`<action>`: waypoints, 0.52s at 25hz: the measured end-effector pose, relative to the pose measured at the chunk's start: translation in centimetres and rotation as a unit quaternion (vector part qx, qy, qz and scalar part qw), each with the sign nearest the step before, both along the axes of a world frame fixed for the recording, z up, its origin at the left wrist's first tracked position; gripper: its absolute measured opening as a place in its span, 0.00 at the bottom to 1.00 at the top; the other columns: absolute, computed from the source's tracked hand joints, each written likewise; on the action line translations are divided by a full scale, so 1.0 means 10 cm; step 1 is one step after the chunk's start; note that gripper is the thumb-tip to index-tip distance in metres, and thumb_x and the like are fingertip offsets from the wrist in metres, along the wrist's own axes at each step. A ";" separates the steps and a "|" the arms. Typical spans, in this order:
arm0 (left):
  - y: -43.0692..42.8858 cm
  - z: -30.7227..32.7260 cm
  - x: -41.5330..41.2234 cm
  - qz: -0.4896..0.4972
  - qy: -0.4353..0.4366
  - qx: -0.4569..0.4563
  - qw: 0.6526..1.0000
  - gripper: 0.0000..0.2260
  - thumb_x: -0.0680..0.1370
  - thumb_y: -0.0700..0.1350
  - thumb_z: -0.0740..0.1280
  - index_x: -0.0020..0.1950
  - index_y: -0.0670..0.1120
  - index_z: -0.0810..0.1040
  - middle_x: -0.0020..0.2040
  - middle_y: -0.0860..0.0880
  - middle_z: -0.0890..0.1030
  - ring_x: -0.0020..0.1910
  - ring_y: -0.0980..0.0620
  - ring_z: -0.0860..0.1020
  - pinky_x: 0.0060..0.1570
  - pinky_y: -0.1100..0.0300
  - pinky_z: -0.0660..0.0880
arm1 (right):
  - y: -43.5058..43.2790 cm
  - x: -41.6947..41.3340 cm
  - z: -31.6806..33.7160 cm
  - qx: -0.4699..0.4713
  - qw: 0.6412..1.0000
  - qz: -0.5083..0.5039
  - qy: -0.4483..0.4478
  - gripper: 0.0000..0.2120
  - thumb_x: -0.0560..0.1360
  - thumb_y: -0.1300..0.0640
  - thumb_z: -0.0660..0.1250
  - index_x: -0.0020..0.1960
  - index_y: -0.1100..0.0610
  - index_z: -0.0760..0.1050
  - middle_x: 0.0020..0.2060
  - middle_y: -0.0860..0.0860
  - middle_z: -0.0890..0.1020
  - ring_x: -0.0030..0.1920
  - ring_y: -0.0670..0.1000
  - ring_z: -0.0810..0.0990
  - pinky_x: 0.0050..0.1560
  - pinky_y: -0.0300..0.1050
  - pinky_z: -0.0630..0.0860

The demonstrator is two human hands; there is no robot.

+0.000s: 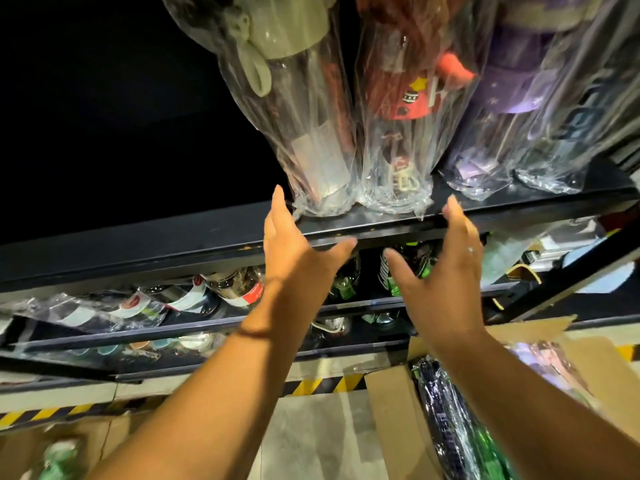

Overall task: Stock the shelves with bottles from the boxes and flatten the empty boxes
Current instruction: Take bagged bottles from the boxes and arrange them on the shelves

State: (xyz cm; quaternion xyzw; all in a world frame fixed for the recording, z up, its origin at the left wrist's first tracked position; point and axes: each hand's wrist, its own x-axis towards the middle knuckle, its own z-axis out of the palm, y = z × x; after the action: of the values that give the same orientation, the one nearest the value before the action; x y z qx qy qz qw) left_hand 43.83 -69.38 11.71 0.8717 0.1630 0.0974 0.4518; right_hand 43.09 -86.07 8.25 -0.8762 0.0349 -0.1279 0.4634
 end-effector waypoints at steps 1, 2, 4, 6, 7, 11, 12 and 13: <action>-0.06 -0.08 -0.16 0.003 -0.009 0.060 0.998 0.51 0.68 0.50 0.80 0.81 0.49 0.52 0.79 0.49 0.60 0.78 0.52 0.58 0.75 0.57 0.56 | -0.05 -0.17 -0.12 -0.022 1.000 -0.001 0.002 0.42 0.74 0.48 0.73 0.79 0.51 0.52 0.75 0.52 0.62 0.76 0.51 0.56 0.75 0.53 0.60; -0.14 -0.18 -0.33 -0.001 -0.030 0.127 0.991 0.50 0.67 0.51 0.80 0.80 0.45 0.54 0.78 0.45 0.61 0.78 0.48 0.59 0.76 0.52 0.58 | -0.12 -0.34 -0.25 -0.046 0.999 -0.005 0.003 0.41 0.73 0.49 0.73 0.79 0.52 0.55 0.75 0.53 0.64 0.75 0.52 0.58 0.74 0.55 0.61; -0.29 -0.43 -0.70 -0.029 -0.065 0.195 0.978 0.48 0.67 0.57 0.78 0.79 0.42 0.58 0.77 0.40 0.62 0.77 0.42 0.61 0.74 0.45 0.63 | -0.30 -0.70 -0.56 -0.087 0.996 -0.007 0.018 0.39 0.73 0.51 0.74 0.77 0.55 0.59 0.72 0.56 0.67 0.72 0.55 0.61 0.71 0.58 0.62; -0.49 -0.72 -1.04 -0.081 -0.045 0.221 0.971 0.46 0.67 0.58 0.76 0.78 0.41 0.60 0.76 0.38 0.63 0.75 0.41 0.63 0.73 0.48 0.62 | -0.59 -1.04 -0.90 -0.137 0.989 -0.001 0.063 0.36 0.72 0.48 0.71 0.76 0.57 0.62 0.70 0.58 0.69 0.70 0.57 0.64 0.70 0.59 0.63; -0.60 -0.86 -1.18 -0.106 -0.019 0.228 0.968 0.46 0.67 0.58 0.78 0.77 0.41 0.61 0.76 0.37 0.64 0.74 0.41 0.64 0.72 0.48 0.62 | -0.76 -1.20 -1.07 -0.164 0.981 -0.001 0.105 0.36 0.72 0.47 0.69 0.75 0.57 0.63 0.70 0.59 0.69 0.70 0.59 0.65 0.70 0.60 0.64; -1.09 -1.36 -1.55 -0.199 0.084 0.274 0.937 0.47 0.66 0.60 0.76 0.78 0.44 0.59 0.76 0.39 0.65 0.74 0.37 0.66 0.69 0.42 0.69 | -1.49 -1.71 -1.68 -0.280 0.923 0.006 0.262 0.36 0.70 0.42 0.69 0.74 0.56 0.68 0.67 0.62 0.74 0.65 0.65 0.74 0.60 0.63 0.73; -1.19 -1.45 -1.60 -0.212 0.099 0.276 0.932 0.47 0.66 0.62 0.74 0.78 0.44 0.59 0.76 0.40 0.66 0.73 0.38 0.67 0.70 0.46 0.69 | -1.65 -1.77 -1.79 -0.313 0.905 0.011 0.288 0.37 0.71 0.39 0.68 0.74 0.57 0.68 0.66 0.63 0.75 0.64 0.65 0.75 0.60 0.61 0.73; -1.33 -1.55 -1.64 -0.224 0.112 0.260 0.933 0.47 0.66 0.62 0.73 0.79 0.45 0.58 0.76 0.41 0.65 0.72 0.39 0.68 0.70 0.49 0.69 | -1.83 -1.81 -1.88 -0.336 0.887 0.012 0.316 0.38 0.71 0.38 0.67 0.75 0.56 0.67 0.67 0.63 0.74 0.65 0.64 0.74 0.63 0.60 0.72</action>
State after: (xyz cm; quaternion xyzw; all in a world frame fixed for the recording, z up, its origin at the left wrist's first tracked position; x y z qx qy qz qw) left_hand 27.42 -82.67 -3.84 0.9777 -0.0181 -0.0660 0.1984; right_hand 24.97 -104.34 -10.52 -0.9739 0.1235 0.1570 0.1077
